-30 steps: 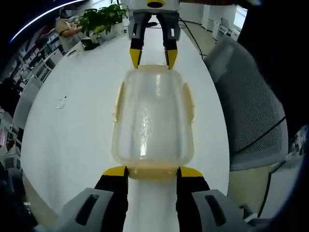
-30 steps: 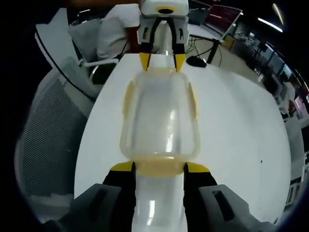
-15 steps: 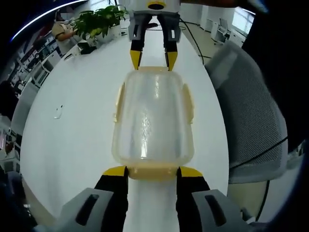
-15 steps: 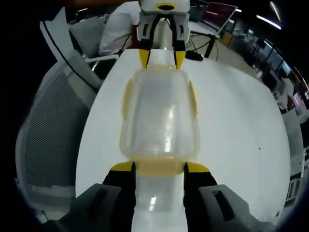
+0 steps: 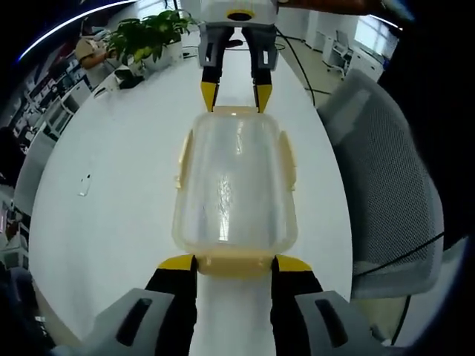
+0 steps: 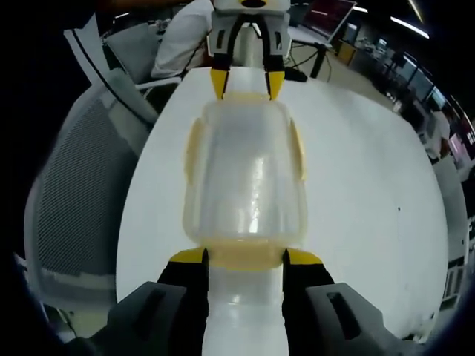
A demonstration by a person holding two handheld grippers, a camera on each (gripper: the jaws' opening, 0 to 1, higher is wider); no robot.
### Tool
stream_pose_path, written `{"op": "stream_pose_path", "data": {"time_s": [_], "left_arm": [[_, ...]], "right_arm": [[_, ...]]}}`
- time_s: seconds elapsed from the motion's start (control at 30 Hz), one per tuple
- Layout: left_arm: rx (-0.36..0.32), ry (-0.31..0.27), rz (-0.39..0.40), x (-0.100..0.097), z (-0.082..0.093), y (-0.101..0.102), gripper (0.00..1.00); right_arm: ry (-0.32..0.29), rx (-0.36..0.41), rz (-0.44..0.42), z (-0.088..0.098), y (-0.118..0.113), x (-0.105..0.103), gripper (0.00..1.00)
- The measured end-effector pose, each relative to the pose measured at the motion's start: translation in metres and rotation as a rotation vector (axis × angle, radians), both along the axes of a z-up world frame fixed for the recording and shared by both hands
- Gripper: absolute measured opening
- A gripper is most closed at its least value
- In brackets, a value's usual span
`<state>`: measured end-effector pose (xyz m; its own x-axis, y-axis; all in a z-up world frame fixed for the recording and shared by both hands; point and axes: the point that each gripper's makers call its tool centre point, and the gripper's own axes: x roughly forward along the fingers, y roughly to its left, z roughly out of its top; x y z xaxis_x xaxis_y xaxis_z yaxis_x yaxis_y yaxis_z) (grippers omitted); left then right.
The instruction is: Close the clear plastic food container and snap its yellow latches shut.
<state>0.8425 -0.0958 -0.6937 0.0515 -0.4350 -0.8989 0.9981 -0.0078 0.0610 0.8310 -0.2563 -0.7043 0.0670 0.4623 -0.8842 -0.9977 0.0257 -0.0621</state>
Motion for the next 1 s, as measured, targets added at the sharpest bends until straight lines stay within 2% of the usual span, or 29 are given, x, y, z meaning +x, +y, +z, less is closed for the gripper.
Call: {"op": "stream_pose_path", "data": {"time_s": [1.0], "left_arm": [[-0.046,0.036,-0.015,0.010,-0.016,-0.064,0.33]], "right_arm": [[0.025,-0.071,-0.021,-0.015,-0.064,0.007,0.35]]}}
